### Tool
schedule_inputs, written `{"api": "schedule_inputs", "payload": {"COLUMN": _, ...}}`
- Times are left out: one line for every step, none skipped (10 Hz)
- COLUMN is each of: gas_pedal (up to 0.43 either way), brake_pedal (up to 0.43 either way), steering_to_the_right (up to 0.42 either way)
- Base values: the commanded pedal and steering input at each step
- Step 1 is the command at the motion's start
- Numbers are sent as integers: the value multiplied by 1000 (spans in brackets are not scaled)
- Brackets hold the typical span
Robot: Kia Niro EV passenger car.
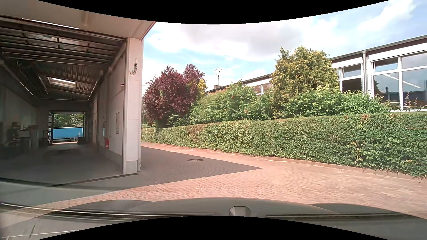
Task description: Follow the waypoints while adhering to traffic rules and regulations
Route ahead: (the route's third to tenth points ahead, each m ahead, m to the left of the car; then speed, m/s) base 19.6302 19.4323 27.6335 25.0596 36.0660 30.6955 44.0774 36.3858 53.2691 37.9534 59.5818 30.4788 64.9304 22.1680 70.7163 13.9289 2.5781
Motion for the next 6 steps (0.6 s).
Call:
{"api": "schedule_inputs", "payload": {"gas_pedal": 0, "brake_pedal": 0, "steering_to_the_right": 290}}
{"api": "schedule_inputs", "payload": {"gas_pedal": 0, "brake_pedal": 0, "steering_to_the_right": 271}}
{"api": "schedule_inputs", "payload": {"gas_pedal": 0, "brake_pedal": 0, "steering_to_the_right": 235}}
{"api": "schedule_inputs", "payload": {"gas_pedal": 0, "brake_pedal": 0, "steering_to_the_right": 200}}
{"api": "schedule_inputs", "payload": {"gas_pedal": 0, "brake_pedal": 0, "steering_to_the_right": 171}}
{"api": "schedule_inputs", "payload": {"gas_pedal": 0, "brake_pedal": 0, "steering_to_the_right": 145}}
